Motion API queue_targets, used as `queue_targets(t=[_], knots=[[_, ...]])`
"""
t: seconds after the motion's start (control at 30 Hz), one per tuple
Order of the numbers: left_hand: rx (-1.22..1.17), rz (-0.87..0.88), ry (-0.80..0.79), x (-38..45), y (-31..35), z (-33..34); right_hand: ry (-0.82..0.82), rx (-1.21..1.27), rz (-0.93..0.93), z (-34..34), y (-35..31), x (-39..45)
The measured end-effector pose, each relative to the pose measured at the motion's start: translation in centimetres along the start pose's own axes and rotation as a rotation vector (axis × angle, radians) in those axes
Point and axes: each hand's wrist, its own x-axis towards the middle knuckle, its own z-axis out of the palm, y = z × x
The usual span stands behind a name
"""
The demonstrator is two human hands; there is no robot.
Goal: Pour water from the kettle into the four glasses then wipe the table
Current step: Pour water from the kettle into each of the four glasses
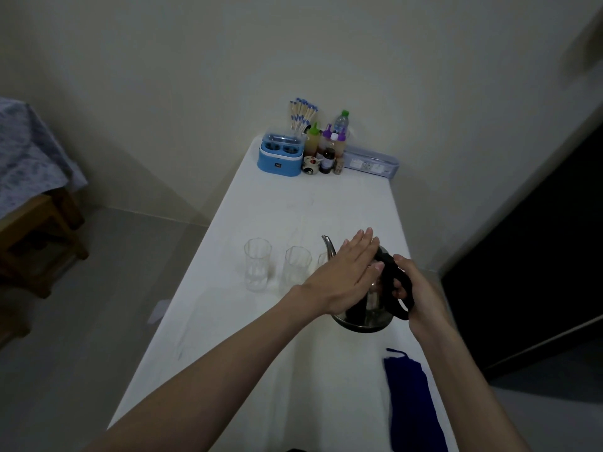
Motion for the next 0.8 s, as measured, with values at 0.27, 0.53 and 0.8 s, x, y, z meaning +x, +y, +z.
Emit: queue_targets(t=[0.27,0.53,0.8], knots=[[-0.087,-0.069,-0.033,1.0,0.8,1.5,0.027,-0.162,-0.059,-2.2,-1.2,1.1],[-0.214,-0.165,-0.090,1.4,0.7,2.9,0.106,-0.361,-0.115,-2.8,-1.6,2.4],[-0.279,-0.165,-0.054,1.7,1.1,3.6,0.104,-0.469,-0.159,-3.1,-2.7,2.5]])
